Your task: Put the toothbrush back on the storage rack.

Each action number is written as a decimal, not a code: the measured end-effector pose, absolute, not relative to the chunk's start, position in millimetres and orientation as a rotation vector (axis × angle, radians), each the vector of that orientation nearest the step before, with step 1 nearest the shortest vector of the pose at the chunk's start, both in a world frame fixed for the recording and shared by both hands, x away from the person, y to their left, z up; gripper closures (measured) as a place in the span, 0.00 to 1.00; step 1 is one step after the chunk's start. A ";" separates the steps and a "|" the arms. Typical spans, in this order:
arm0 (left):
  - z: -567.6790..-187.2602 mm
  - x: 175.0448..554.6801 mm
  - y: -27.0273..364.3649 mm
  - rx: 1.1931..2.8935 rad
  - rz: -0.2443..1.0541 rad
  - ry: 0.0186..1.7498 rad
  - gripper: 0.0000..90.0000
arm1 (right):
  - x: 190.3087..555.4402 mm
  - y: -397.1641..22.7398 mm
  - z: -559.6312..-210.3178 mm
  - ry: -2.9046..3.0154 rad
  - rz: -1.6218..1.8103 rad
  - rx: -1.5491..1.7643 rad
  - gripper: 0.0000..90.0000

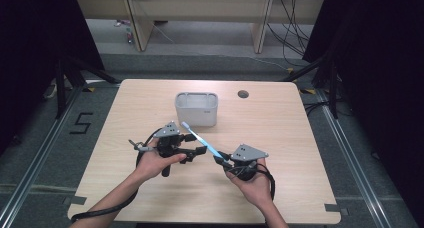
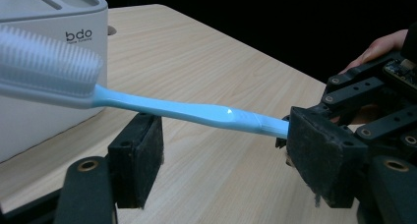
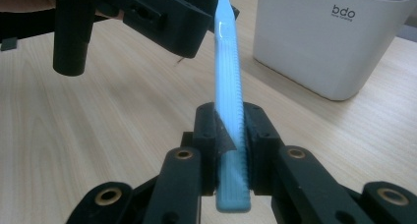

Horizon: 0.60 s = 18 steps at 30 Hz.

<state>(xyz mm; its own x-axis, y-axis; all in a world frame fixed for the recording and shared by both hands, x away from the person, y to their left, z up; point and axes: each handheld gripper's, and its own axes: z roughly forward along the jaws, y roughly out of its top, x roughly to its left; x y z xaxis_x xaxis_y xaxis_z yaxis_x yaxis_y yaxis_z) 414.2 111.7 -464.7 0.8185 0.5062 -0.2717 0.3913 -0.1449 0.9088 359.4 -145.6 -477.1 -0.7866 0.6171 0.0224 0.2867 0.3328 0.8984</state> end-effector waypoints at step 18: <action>-462.9 419.4 107.3 1.665 0.081 0.773 0.44 | 361.5 -141.8 -482.5 2.270 1.432 0.794 0.87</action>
